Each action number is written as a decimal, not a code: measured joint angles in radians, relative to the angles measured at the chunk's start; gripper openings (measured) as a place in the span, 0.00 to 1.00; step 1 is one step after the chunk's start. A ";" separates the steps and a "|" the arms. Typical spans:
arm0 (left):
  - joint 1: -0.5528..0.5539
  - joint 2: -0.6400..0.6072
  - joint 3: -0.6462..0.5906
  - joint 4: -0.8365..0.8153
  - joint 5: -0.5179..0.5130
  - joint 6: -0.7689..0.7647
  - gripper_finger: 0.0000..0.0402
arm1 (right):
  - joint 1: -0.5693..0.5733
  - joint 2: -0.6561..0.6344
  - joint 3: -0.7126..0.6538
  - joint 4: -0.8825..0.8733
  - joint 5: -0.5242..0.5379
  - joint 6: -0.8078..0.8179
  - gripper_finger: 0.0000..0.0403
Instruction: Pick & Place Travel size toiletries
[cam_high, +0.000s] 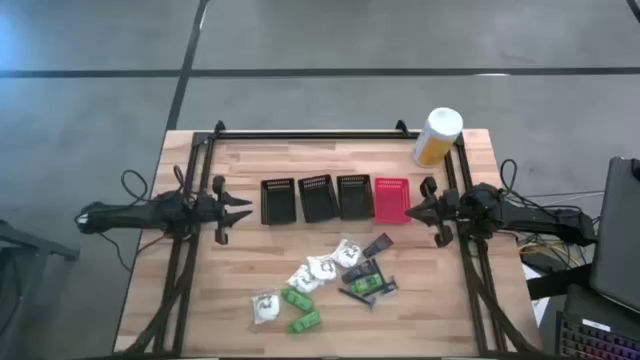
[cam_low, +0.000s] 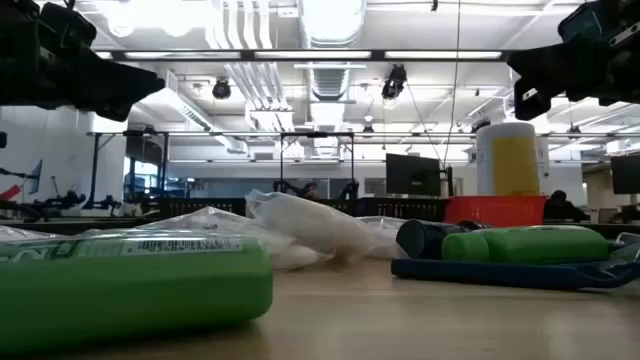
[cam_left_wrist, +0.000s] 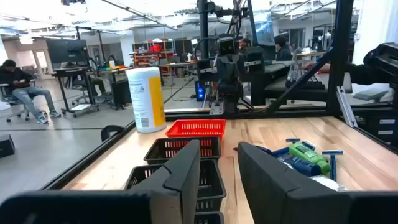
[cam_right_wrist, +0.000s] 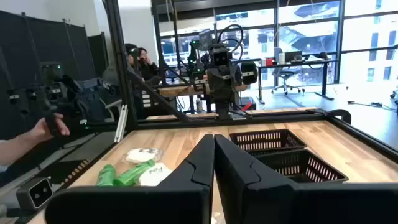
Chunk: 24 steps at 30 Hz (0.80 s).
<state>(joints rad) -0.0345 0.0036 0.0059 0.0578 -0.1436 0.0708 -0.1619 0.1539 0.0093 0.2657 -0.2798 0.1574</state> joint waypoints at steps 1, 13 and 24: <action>0.000 0.000 0.000 0.000 0.000 0.000 0.29 | 0.000 0.000 0.000 0.000 0.000 0.000 0.02; 0.000 0.000 0.000 0.003 0.000 0.000 0.29 | 0.000 0.000 0.000 0.000 0.000 0.000 0.02; 0.000 0.000 0.000 0.002 -0.002 -0.305 0.29 | 0.000 -0.002 0.001 0.267 0.005 -0.009 0.02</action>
<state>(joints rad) -0.0341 0.0036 0.0059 0.0602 -0.1454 -0.2347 -0.1619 0.1519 0.0101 0.5329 -0.2745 0.1485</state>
